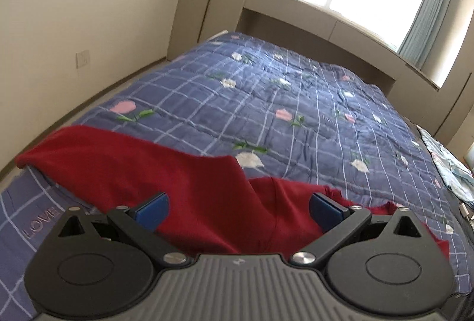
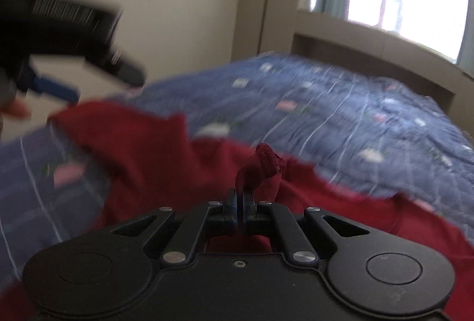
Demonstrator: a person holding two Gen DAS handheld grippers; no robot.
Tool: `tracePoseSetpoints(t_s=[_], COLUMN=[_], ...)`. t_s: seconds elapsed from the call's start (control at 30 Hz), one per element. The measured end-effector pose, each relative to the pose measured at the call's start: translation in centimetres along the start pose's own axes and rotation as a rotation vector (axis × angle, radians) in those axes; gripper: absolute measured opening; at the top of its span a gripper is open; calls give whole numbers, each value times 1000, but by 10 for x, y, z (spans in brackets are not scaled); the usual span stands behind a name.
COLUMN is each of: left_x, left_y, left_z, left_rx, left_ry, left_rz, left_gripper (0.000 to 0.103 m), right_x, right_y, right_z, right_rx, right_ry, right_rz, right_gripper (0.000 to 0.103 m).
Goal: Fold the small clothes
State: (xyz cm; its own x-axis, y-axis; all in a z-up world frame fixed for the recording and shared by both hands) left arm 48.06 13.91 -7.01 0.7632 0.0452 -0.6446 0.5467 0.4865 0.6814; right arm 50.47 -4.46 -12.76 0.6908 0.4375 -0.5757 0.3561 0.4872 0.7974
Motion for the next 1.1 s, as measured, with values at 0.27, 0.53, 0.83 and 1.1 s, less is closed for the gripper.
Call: tracePoseSetpoints(t_s=[0.27,0.53,0.83,1.1], left_x=[23,62,75,66], left_y=[-17,-56,-81,-74], left_z=[31,75,71,80], left_rx=[43,198,238,309], left_ry=[-60,-59,74,82], left_rz=[-38,-85,-70,-12], left_gripper=[103,103,49,0], right_x=[3,-67,-132,-115], right_y=[-26,-59,-154,-150], right_z=[-31,26,141,161], right_rx=[-76,-70,-129,-120], right_ry=[88,-68,-588,-688], right_rz=[-44,-9,-244,-156], right_gripper=[41,88,90,38])
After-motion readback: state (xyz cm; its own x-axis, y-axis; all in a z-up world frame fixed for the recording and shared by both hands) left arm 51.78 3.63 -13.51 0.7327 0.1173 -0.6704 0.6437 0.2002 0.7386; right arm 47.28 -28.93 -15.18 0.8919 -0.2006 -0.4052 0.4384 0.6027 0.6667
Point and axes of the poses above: each gripper's, at about its wrist camera, not at the fingertips, and x roughly the way its jaws point, z to its right, y to its top, the point moved 9 cm from there along x, roughly the way its jaws point, and after that the axes turned 6 degrees about -x, right-handed, at the moved point
